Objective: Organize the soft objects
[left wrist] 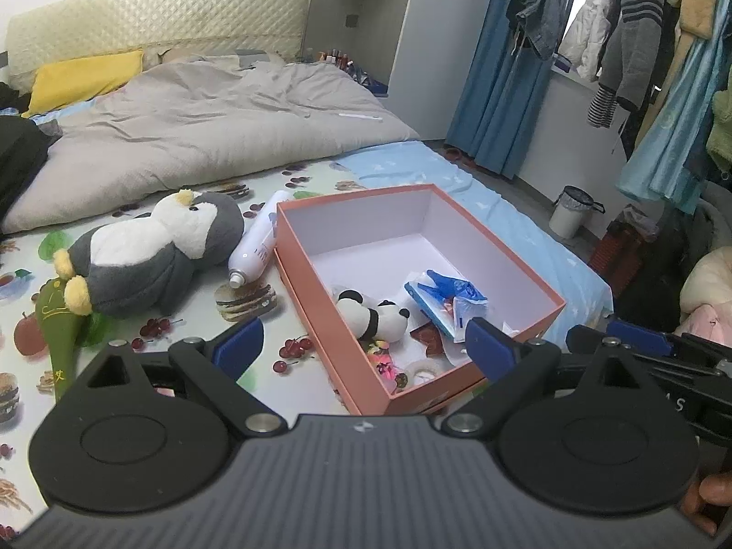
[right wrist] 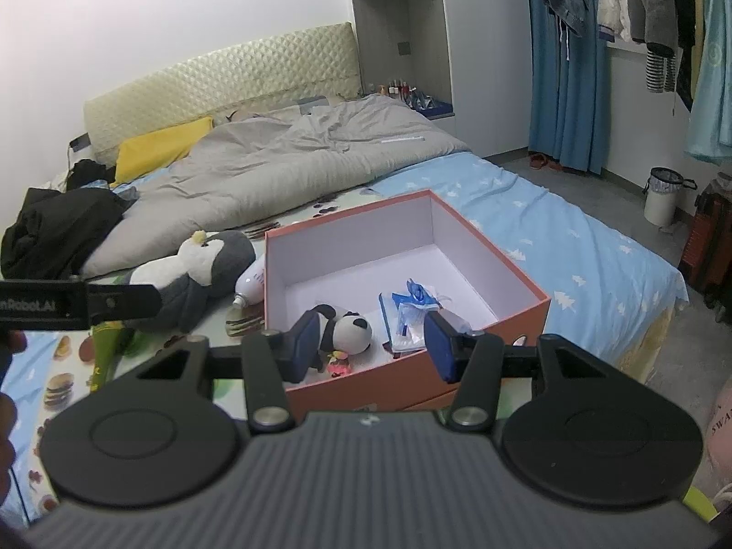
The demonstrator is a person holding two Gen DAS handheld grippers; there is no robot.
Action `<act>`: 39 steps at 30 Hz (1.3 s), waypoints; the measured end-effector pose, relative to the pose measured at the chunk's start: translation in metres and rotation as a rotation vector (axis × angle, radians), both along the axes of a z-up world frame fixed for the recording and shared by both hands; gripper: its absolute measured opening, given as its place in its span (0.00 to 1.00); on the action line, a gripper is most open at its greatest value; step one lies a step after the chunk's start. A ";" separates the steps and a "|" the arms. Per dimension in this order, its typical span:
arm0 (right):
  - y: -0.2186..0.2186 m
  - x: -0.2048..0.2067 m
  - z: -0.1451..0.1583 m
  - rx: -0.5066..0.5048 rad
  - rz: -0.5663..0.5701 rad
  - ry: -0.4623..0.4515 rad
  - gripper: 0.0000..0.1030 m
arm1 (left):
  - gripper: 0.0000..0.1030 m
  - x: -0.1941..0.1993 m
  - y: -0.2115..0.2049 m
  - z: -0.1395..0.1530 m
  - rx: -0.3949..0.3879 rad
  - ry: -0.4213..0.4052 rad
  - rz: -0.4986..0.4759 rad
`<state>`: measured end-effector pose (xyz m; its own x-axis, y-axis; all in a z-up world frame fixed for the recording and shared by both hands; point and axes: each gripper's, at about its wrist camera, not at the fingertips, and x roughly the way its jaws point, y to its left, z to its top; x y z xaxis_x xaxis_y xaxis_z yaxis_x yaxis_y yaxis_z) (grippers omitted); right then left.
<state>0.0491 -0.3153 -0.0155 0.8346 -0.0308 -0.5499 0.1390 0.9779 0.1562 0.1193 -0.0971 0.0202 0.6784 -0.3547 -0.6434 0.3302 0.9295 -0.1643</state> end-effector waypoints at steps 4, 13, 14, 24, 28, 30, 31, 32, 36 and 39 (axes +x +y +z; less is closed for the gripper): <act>0.001 0.001 -0.001 -0.006 0.000 0.005 0.59 | 0.95 -0.001 -0.001 0.000 -0.001 0.000 -0.008; -0.004 0.001 0.001 -0.016 -0.036 -0.004 1.00 | 0.95 -0.005 -0.005 -0.003 0.003 0.003 -0.021; -0.004 0.001 0.001 -0.013 -0.037 -0.003 1.00 | 0.95 -0.005 -0.005 -0.004 0.003 0.005 -0.020; -0.004 0.002 -0.002 0.006 -0.030 0.013 1.00 | 0.95 -0.005 -0.005 -0.004 0.007 0.002 -0.022; -0.004 0.002 -0.002 0.001 -0.033 0.013 1.00 | 0.95 -0.005 -0.004 -0.003 0.005 0.006 -0.017; -0.004 0.003 -0.002 0.001 -0.033 0.013 1.00 | 0.95 -0.005 -0.004 -0.003 0.005 0.005 -0.018; -0.003 0.003 -0.002 0.000 -0.031 0.013 1.00 | 0.95 -0.005 -0.004 -0.003 0.006 0.005 -0.016; -0.003 0.003 -0.002 -0.002 -0.030 0.013 1.00 | 0.95 -0.005 -0.004 -0.003 0.005 0.006 -0.016; -0.003 0.003 -0.002 0.000 -0.028 0.016 1.00 | 0.95 -0.005 -0.004 -0.002 0.008 0.006 -0.020; -0.002 0.003 -0.002 -0.001 -0.027 0.016 1.00 | 0.95 -0.005 -0.003 -0.002 0.004 0.005 -0.021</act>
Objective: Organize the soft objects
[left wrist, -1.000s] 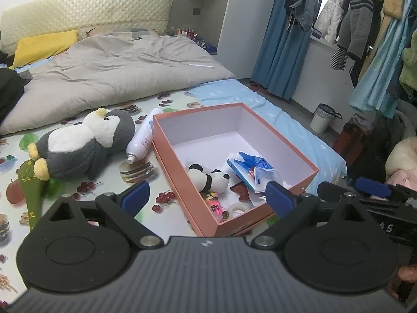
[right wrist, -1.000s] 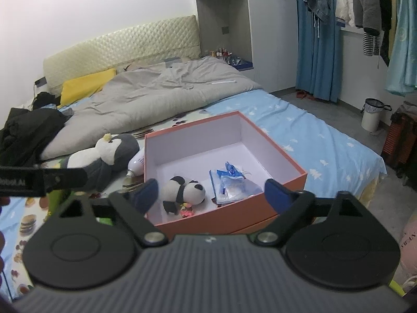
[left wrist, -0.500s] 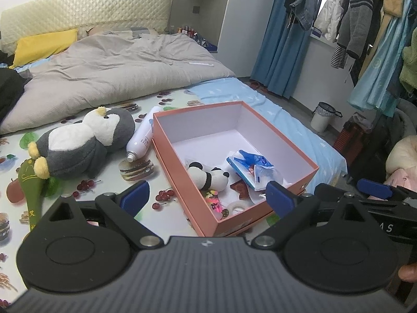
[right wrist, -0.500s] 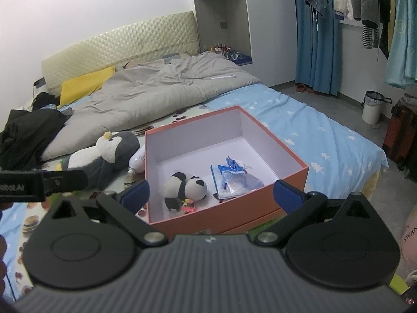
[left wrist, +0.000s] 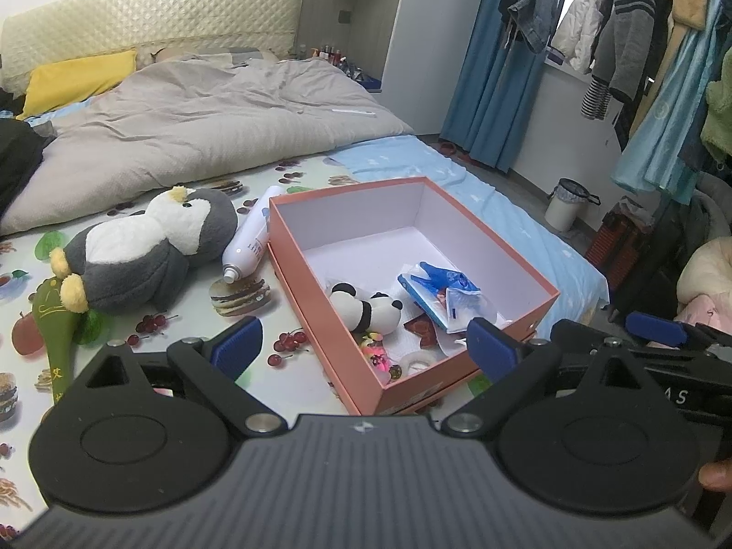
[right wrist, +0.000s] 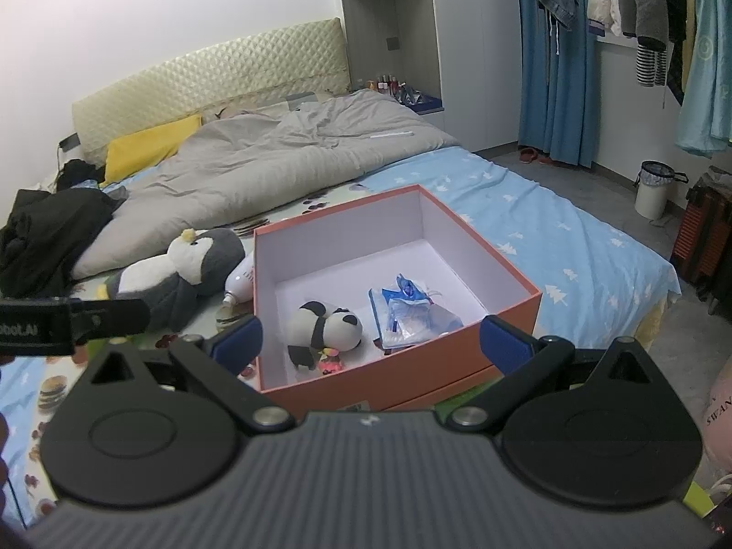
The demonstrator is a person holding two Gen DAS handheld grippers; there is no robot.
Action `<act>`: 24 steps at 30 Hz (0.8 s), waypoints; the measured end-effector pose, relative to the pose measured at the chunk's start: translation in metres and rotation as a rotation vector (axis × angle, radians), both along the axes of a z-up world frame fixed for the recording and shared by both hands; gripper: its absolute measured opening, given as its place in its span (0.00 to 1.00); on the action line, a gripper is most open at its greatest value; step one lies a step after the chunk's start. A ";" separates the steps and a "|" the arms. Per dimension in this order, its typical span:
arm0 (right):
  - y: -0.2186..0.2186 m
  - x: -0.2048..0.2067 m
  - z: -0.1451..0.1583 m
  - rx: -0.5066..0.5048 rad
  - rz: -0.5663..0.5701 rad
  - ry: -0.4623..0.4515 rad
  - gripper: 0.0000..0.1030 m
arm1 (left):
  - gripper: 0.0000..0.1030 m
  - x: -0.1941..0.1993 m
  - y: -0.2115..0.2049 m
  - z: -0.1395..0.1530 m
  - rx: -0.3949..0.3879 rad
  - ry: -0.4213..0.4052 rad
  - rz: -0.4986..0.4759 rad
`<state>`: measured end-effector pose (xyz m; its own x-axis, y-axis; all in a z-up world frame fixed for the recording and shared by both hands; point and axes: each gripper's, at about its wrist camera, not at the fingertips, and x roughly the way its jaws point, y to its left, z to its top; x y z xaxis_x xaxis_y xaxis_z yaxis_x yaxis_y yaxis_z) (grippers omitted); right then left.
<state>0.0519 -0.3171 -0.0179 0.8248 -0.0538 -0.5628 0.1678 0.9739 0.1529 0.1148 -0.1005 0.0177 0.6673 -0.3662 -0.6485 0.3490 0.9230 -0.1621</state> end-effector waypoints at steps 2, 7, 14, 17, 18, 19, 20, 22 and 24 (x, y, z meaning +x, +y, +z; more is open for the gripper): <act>0.000 0.000 0.000 0.001 -0.001 0.000 1.00 | 0.95 0.001 0.000 0.000 -0.003 0.000 0.000; 0.001 0.000 0.000 0.001 0.001 -0.001 1.00 | 0.95 0.000 0.001 0.000 -0.004 -0.004 0.002; 0.004 0.000 0.001 -0.008 -0.002 -0.004 1.00 | 0.95 -0.002 0.003 0.001 -0.003 -0.014 0.009; 0.003 -0.001 0.001 -0.009 -0.003 -0.006 1.00 | 0.95 -0.002 0.005 0.003 -0.006 -0.018 0.011; 0.003 -0.001 0.002 -0.008 -0.002 -0.007 1.00 | 0.95 -0.002 0.005 0.003 -0.007 -0.020 0.010; 0.004 -0.002 0.002 -0.009 -0.002 -0.007 1.00 | 0.95 -0.002 0.005 0.004 -0.005 -0.022 0.009; 0.004 -0.002 0.002 -0.010 -0.002 -0.007 1.00 | 0.95 -0.002 0.005 0.004 -0.004 -0.022 0.009; 0.004 -0.002 0.002 -0.005 -0.001 -0.007 1.00 | 0.95 -0.003 0.005 0.004 -0.008 -0.021 0.008; 0.004 -0.002 0.002 -0.005 -0.002 -0.006 1.00 | 0.95 -0.003 0.004 0.004 -0.009 -0.020 0.009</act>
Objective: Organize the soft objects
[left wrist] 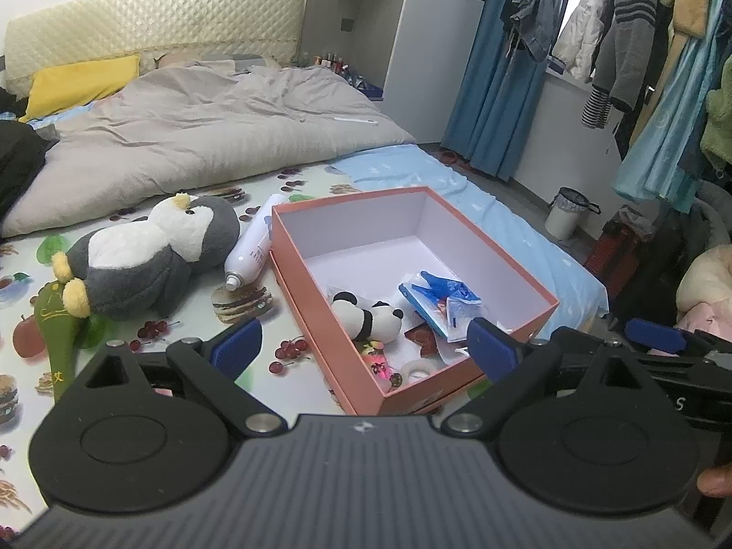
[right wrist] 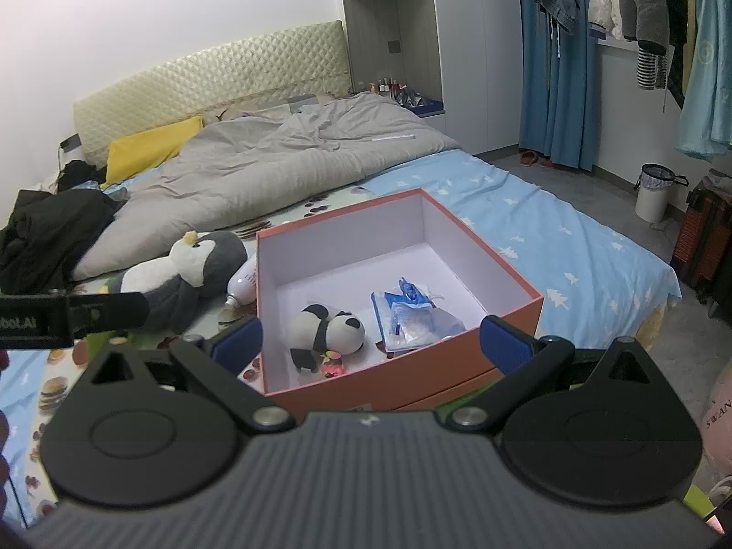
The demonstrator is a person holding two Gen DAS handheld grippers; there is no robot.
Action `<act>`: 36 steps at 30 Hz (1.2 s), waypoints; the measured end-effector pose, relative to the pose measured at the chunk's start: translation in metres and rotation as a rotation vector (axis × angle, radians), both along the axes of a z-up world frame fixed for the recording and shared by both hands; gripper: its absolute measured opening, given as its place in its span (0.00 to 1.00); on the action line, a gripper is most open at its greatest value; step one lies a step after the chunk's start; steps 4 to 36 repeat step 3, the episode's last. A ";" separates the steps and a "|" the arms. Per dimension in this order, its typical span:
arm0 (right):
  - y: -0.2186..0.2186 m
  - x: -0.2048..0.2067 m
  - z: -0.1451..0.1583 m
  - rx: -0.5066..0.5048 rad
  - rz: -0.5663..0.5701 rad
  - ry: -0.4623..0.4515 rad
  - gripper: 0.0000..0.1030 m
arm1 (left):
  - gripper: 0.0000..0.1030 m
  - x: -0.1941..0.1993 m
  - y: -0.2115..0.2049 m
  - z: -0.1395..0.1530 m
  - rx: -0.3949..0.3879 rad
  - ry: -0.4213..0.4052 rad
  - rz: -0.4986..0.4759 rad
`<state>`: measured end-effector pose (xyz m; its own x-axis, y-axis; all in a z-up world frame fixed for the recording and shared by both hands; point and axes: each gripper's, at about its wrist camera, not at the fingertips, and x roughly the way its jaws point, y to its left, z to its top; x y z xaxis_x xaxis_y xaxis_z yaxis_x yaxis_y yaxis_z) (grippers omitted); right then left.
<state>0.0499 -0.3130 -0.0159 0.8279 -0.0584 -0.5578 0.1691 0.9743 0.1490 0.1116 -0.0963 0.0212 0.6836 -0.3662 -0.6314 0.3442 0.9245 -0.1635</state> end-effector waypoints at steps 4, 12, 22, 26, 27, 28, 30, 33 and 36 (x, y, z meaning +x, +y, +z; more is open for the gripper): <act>0.000 0.000 0.000 0.004 -0.002 0.003 1.00 | 0.95 0.000 0.000 0.000 0.004 0.000 -0.003; 0.000 0.000 0.000 0.004 -0.002 0.003 1.00 | 0.95 0.000 0.000 0.000 0.004 0.000 -0.003; 0.000 0.000 0.000 0.004 -0.002 0.003 1.00 | 0.95 0.000 0.000 0.000 0.004 0.000 -0.003; 0.000 0.000 0.000 0.004 -0.002 0.003 1.00 | 0.95 0.000 0.000 0.000 0.004 0.000 -0.003; 0.000 0.000 0.000 0.004 -0.002 0.003 1.00 | 0.95 0.000 0.000 0.000 0.004 0.000 -0.003; 0.000 0.000 0.000 0.004 -0.002 0.003 1.00 | 0.95 0.000 0.000 0.000 0.004 0.000 -0.003; 0.000 0.000 0.000 0.004 -0.002 0.003 1.00 | 0.95 0.000 0.000 0.000 0.004 0.000 -0.003; 0.000 0.000 0.000 0.004 -0.002 0.003 1.00 | 0.95 0.000 0.000 0.000 0.004 0.000 -0.003; 0.000 0.000 0.000 0.004 -0.002 0.003 1.00 | 0.95 0.000 0.000 0.000 0.004 0.000 -0.003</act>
